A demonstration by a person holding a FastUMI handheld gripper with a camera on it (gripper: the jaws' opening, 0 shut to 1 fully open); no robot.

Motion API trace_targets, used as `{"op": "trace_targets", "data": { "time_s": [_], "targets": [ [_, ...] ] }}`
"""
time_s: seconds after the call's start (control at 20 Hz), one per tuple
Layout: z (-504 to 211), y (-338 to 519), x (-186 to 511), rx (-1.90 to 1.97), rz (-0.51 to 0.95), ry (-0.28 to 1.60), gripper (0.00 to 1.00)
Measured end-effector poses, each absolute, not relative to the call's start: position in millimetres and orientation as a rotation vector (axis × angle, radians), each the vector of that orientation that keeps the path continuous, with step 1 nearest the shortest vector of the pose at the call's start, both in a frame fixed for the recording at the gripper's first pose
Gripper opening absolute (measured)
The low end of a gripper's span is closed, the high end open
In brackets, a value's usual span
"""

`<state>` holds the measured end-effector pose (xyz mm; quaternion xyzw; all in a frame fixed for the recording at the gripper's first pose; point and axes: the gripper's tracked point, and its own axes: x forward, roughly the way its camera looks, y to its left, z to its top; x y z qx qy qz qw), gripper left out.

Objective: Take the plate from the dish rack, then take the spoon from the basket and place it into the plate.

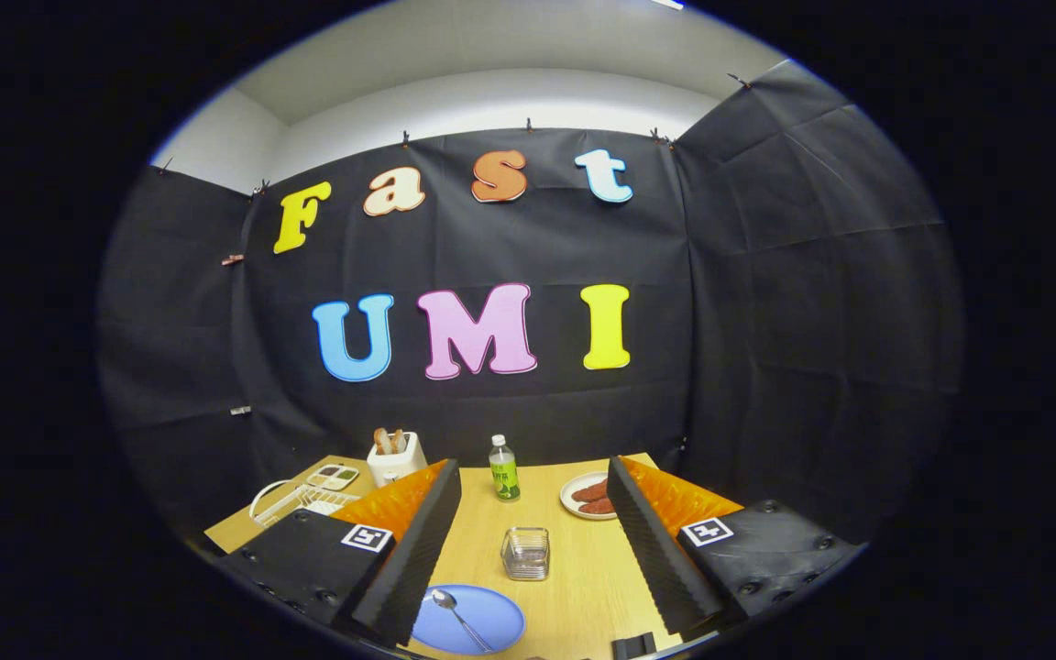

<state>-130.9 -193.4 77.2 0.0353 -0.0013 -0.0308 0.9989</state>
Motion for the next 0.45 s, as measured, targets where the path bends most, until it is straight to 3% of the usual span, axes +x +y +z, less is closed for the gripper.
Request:
{"op": "trace_targets", "data": {
  "time_s": [0.45],
  "targets": [
    [52,-166,-132,-0.008,-0.021,0.028,0.98]
  ]
}}
